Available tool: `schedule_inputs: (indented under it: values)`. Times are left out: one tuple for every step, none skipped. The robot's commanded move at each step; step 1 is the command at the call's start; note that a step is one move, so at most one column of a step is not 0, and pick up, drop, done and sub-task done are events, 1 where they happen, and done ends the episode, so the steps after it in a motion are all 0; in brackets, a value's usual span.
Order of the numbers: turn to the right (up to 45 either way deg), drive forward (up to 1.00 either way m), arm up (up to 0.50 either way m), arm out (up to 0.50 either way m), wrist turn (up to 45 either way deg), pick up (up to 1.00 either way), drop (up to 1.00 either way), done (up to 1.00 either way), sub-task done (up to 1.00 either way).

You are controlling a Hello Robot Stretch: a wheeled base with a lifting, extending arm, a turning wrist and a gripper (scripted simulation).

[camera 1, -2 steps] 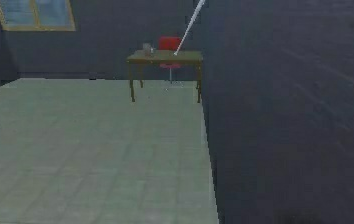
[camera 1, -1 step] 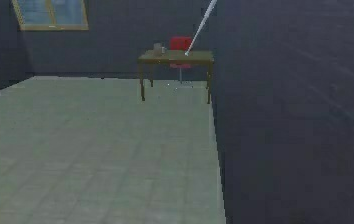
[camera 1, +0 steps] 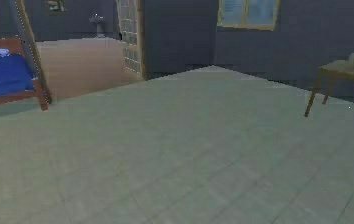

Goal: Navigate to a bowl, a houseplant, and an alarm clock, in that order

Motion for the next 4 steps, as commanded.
schedule_inputs:
  values:
    - [-45.0,0.0,0.0,0.0,0.0,0.0,0.0,0.0,0.0]
    - [-45.0,0.0,0.0,0.0,0.0,0.0,0.0,0.0,0.0]
    - [-15.0,0.0,0.0,0.0,0.0,0.0,0.0,0.0,0.0]
    - [0.0,0.15,0.0,0.0,0.0,0.0,0.0,0.0,0.0]
